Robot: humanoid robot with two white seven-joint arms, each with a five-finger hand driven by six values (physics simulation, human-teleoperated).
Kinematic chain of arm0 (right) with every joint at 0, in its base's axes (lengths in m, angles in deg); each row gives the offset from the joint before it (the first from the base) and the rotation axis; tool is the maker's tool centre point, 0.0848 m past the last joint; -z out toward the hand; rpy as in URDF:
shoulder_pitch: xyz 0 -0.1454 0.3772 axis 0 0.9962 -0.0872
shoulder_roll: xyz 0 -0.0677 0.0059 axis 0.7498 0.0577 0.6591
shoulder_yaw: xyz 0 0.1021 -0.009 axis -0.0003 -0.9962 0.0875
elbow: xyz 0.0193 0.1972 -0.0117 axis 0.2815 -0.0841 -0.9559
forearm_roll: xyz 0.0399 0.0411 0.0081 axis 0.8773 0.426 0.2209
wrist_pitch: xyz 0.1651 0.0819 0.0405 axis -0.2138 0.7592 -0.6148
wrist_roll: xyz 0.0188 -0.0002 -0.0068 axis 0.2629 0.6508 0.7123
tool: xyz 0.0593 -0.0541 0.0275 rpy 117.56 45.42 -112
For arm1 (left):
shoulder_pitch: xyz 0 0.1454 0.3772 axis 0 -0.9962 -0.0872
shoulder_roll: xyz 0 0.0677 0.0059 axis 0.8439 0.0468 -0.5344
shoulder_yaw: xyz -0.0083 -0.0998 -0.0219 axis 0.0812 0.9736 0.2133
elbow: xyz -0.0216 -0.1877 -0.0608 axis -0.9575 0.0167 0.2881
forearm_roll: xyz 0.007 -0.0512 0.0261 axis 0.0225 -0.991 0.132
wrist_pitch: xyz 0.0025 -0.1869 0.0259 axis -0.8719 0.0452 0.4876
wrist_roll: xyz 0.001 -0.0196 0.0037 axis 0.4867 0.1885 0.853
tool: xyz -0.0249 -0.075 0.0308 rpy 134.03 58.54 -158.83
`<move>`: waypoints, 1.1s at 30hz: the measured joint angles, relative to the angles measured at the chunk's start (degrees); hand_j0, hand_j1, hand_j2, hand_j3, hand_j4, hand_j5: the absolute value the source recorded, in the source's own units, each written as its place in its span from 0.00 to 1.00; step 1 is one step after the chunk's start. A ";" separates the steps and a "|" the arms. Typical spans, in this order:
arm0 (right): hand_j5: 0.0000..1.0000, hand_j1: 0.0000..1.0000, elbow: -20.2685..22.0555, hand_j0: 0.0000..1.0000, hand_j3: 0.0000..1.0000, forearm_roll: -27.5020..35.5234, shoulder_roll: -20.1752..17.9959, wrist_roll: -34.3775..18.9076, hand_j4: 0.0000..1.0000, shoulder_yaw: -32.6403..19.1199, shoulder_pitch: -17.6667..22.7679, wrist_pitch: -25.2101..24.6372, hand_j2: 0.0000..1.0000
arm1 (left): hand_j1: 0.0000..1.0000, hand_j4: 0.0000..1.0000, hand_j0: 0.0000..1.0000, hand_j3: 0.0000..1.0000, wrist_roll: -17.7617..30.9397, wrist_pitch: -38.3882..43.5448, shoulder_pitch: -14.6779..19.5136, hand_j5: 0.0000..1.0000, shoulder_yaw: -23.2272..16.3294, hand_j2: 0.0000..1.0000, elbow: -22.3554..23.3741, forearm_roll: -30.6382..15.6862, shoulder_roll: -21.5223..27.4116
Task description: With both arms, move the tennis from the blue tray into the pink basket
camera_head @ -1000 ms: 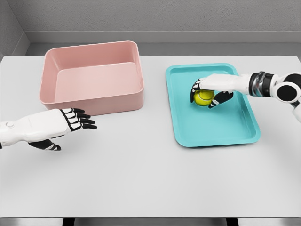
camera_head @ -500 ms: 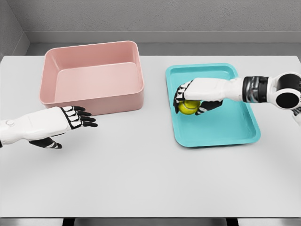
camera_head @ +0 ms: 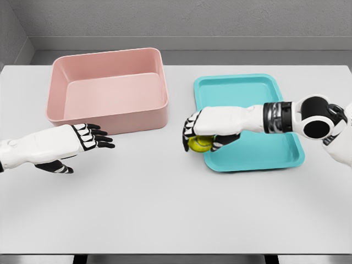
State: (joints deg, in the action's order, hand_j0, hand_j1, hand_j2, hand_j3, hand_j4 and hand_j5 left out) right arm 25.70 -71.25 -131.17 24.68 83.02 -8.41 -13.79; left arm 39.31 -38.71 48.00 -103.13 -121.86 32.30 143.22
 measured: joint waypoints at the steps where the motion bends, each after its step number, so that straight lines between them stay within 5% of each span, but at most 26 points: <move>1: 0.52 0.52 -0.04 0.52 0.52 0.00 0.47 -0.04 0.52 0.05 0.00 -0.05 0.52 | 1.00 1.00 1.00 1.00 0.00 0.00 0.00 1.00 -0.02 1.00 0.00 -0.01 -0.02; 18: 0.52 0.52 -6.50 0.52 0.52 -0.15 11.79 -1.19 0.52 4.47 -0.18 -1.38 0.52 | 1.00 1.00 1.00 1.00 0.08 0.00 0.00 1.00 -0.04 1.00 0.17 0.00 0.06; 31: 0.52 0.52 -10.23 0.52 0.52 -0.27 14.27 -0.92 0.52 7.33 -0.09 -1.21 0.52 | 1.00 1.00 1.00 1.00 0.03 0.00 0.00 1.00 0.37 1.00 0.18 -0.11 0.07; 33: 0.61 0.61 -10.29 0.61 0.61 -0.27 14.29 -0.93 0.61 7.45 0.00 -1.23 0.61 | 1.00 1.00 1.00 1.00 -0.03 0.00 0.00 1.00 0.43 1.00 0.18 -0.15 0.10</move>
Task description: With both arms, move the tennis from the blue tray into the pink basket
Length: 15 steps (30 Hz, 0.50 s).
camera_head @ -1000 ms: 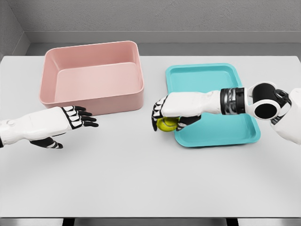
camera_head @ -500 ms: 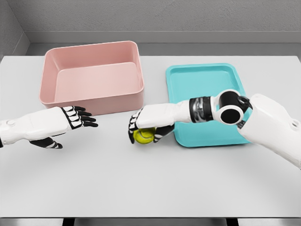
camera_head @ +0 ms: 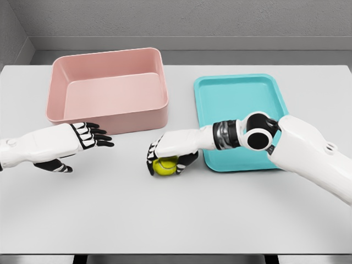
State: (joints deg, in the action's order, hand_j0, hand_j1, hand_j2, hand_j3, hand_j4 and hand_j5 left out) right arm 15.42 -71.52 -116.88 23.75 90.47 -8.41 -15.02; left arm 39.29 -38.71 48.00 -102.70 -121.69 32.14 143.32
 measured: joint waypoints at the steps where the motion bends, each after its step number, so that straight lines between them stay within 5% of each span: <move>1: 0.77 0.77 0.00 0.77 0.77 0.00 0.01 0.00 0.77 0.04 0.09 -0.04 0.77 | 1.00 1.00 1.00 1.00 -0.01 0.00 0.00 1.00 0.02 1.00 0.00 0.01 0.00; 2: 1.00 1.00 -0.01 1.00 1.00 0.03 0.01 0.08 1.00 0.04 0.09 -0.25 1.00 | 1.00 1.00 1.00 1.00 -0.01 0.00 0.00 1.00 0.03 1.00 0.00 0.02 0.00; 10: 1.00 1.00 0.38 1.00 1.00 0.18 -0.62 0.25 1.00 -0.17 -0.44 -0.71 1.00 | 1.00 1.00 1.00 1.00 -0.05 0.00 0.53 1.00 0.04 1.00 -0.02 -0.03 -0.03; 15: 1.00 1.00 1.69 1.00 1.00 0.27 -4.48 0.20 1.00 -2.16 -0.97 1.36 1.00 | 1.00 1.00 1.00 1.00 -0.05 0.00 0.61 1.00 0.06 1.00 -0.01 -0.04 -0.04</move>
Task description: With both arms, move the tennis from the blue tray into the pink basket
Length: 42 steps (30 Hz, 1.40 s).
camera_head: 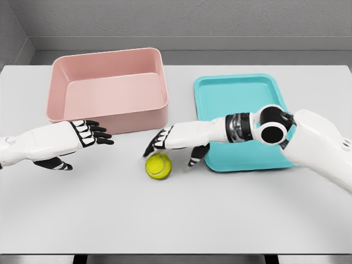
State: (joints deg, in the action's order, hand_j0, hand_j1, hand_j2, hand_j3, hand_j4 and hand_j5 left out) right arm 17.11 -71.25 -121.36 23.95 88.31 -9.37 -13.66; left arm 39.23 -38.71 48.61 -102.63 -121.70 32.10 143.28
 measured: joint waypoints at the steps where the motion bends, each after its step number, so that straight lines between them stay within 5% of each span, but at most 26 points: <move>1: 1.00 1.00 0.59 1.00 1.00 -0.01 -1.04 0.03 1.00 -0.30 -0.26 0.23 1.00 | 1.00 1.00 1.00 1.00 0.00 0.00 0.00 1.00 0.02 1.00 -0.01 -0.10 -0.03; 8: 1.00 1.00 2.29 1.00 1.00 -0.01 -7.33 0.00 1.00 -6.11 -0.09 5.77 1.00 | 1.00 1.00 1.00 1.00 -0.03 0.00 0.26 1.00 -1.07 1.00 -0.15 -6.52 -3.63; 12: 1.00 1.00 1.93 1.00 1.00 -0.04 -10.41 0.64 1.00 -10.13 1.58 6.79 1.00 | 1.00 1.00 1.00 1.00 -0.06 0.03 5.01 1.00 -3.40 1.00 -0.15 -5.49 -6.82; 17: 1.00 1.00 -3.25 1.00 1.00 0.03 -13.11 15.83 1.00 -13.89 3.95 7.02 1.00 | 1.00 1.00 1.00 1.00 -0.08 0.00 6.06 1.00 -8.32 1.00 -0.16 -2.35 -11.37; 21: 1.00 1.00 -5.06 1.00 1.00 0.03 -14.95 20.47 1.00 -14.60 5.09 7.03 1.00 | 1.00 1.00 1.00 1.00 -0.09 0.00 8.00 1.00 -11.01 1.00 -0.16 -0.53 -12.87; 26: 1.00 1.00 -6.98 1.00 1.00 -0.01 -16.62 20.15 1.00 -14.90 5.98 7.03 1.00 | 1.00 1.00 1.00 1.00 0.21 0.00 9.84 1.00 -11.86 1.00 -0.16 -0.96 -13.05; 35: 1.00 1.00 -17.16 1.00 1.00 -0.06 -18.26 18.99 1.00 -22.49 8.61 7.03 1.00 | 1.00 1.00 1.00 1.00 13.34 -0.04 14.50 1.00 -12.21 1.00 -0.16 -1.91 -13.58; 42: 1.00 1.00 -18.83 1.00 1.00 -0.08 -17.62 18.91 1.00 -22.70 8.79 7.03 1.00 | 1.00 1.00 1.00 1.00 15.73 -0.05 15.73 1.00 -12.33 1.00 -0.09 -2.74 -17.83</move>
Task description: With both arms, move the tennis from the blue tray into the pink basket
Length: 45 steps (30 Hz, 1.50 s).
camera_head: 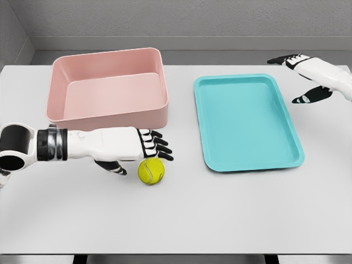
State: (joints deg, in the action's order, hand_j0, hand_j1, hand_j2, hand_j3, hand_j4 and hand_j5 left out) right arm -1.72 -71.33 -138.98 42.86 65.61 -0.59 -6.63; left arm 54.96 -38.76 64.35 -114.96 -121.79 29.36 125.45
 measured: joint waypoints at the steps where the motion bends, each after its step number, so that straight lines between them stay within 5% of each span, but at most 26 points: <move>1: 1.00 1.00 -0.01 1.00 1.00 -0.01 0.28 0.00 1.00 0.04 0.00 0.00 1.00 | 1.00 1.00 1.00 1.00 0.07 0.01 0.44 1.00 -0.47 1.00 0.10 0.11 -0.72; 14: 1.00 1.00 -0.21 1.00 1.00 -0.03 3.83 -0.01 1.00 0.37 -0.26 0.00 1.00 | 1.00 1.00 1.00 1.00 0.76 -0.01 1.05 1.00 -2.36 1.00 2.00 -0.09 -1.32; 45: 1.00 1.00 -0.32 1.00 1.00 0.02 3.63 -0.01 1.00 0.05 -0.26 0.00 1.00 | 1.00 1.00 1.00 1.00 2.63 -0.02 1.49 1.00 -3.69 1.00 9.30 2.20 -5.08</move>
State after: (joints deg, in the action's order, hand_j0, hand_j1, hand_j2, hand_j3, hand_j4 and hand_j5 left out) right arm -2.04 -71.31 -135.35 42.85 65.66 -0.85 -6.63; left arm 57.59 -38.78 65.84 -118.65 -112.50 31.56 120.37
